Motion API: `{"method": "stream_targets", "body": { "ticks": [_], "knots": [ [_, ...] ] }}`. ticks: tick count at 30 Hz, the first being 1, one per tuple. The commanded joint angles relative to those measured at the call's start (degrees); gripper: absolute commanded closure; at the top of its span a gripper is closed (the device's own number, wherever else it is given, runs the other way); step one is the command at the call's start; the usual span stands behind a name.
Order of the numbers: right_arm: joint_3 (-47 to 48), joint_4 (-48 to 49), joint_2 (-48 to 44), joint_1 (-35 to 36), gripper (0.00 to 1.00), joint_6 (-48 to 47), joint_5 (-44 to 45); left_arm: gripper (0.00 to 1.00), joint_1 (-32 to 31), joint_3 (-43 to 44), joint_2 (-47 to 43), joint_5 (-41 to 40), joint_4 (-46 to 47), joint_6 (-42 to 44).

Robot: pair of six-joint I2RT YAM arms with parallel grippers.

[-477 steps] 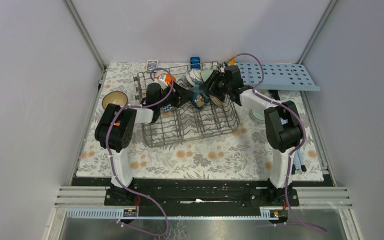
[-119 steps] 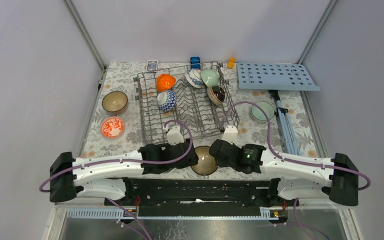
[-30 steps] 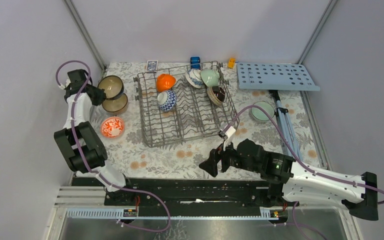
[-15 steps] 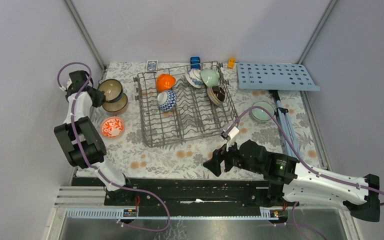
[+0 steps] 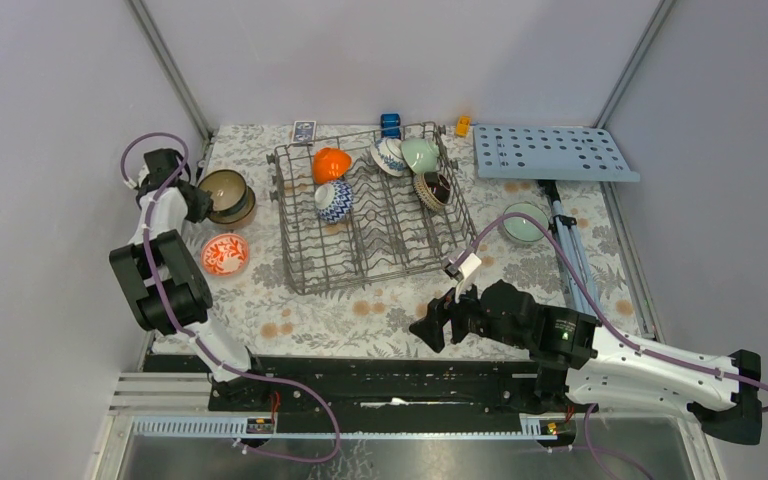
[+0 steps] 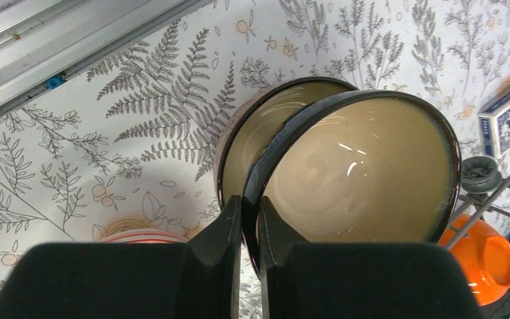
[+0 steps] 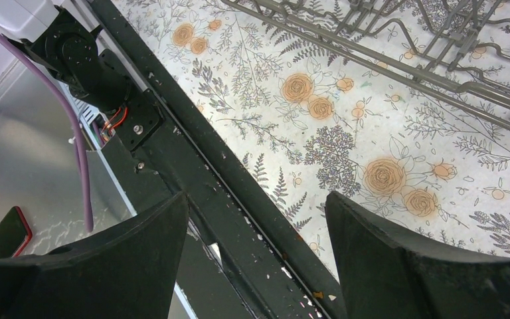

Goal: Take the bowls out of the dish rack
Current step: Place the bowl with the bowl.

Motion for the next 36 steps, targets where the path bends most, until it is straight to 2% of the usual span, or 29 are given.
{"method": "stream_targets", "body": {
  "ticks": [1, 23, 28, 36],
  "knots": [
    [1.35, 0.43, -0.34, 0.31, 0.18, 0.20, 1.11, 1.00, 0.62, -0.06, -0.57, -0.18, 6.72, 0.10],
    [0.12, 0.96, -0.60, 0.31, 0.18, 2.13, 1.13, 1.00, 0.44, 0.22, 2.95, 1.07, 5.76, 1.50],
    [0.17, 0.92, -0.51, 0.31, 0.18, 2.09, 1.20, 0.84, 0.01, 0.45, 2.99, 1.14, 5.73, 2.19],
    [-0.05, 0.52, -1.17, 0.31, 0.18, 2.08, 1.64, 0.77, -0.53, 0.80, 3.41, 1.39, 5.63, 2.75]
  ]
}}
